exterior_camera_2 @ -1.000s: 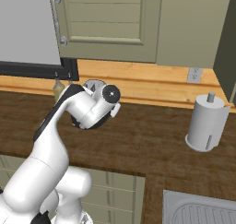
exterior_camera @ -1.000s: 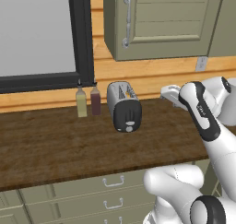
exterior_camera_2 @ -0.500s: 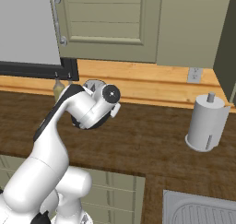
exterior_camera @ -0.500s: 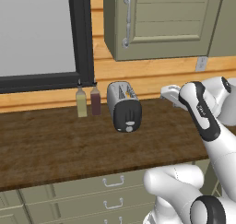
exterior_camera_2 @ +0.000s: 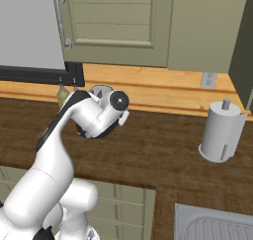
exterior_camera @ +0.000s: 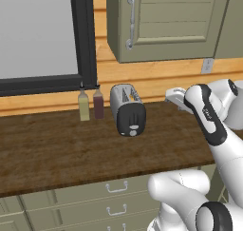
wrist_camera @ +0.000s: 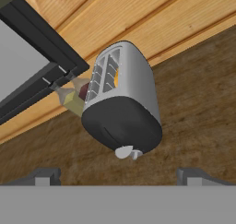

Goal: Start the toaster. Once the lever pops up, take the bread to the plate on the dining counter.

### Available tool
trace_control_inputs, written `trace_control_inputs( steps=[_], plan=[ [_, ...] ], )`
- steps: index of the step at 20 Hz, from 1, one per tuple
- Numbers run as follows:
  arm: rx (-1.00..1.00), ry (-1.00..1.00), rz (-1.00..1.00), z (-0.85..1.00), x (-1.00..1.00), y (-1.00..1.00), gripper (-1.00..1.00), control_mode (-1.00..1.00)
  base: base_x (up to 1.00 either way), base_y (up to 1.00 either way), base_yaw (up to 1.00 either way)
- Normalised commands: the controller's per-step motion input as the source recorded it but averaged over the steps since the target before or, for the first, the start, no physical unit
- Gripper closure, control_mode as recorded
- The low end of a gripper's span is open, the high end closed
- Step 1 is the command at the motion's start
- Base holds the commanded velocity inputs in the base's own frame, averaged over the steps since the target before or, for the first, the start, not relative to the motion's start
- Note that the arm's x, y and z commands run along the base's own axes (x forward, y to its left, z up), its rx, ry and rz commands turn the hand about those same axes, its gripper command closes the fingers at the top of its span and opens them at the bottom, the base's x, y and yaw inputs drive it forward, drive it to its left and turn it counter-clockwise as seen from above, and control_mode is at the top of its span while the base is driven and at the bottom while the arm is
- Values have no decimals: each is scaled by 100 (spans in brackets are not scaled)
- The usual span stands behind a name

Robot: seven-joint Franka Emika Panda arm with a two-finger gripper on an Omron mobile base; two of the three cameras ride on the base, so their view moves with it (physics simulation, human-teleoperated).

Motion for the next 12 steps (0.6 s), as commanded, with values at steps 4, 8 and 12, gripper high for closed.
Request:
trace_control_inputs(
  steps=[4,8,12],
  plan=[
    [0,0,0,0,0,0,-100,-100,0,0,0],
    [0,0,0,0,0,0,-100,-100,0,0,0],
    [0,0,0,0,0,0,-100,-100,0,0,0]
  ],
)
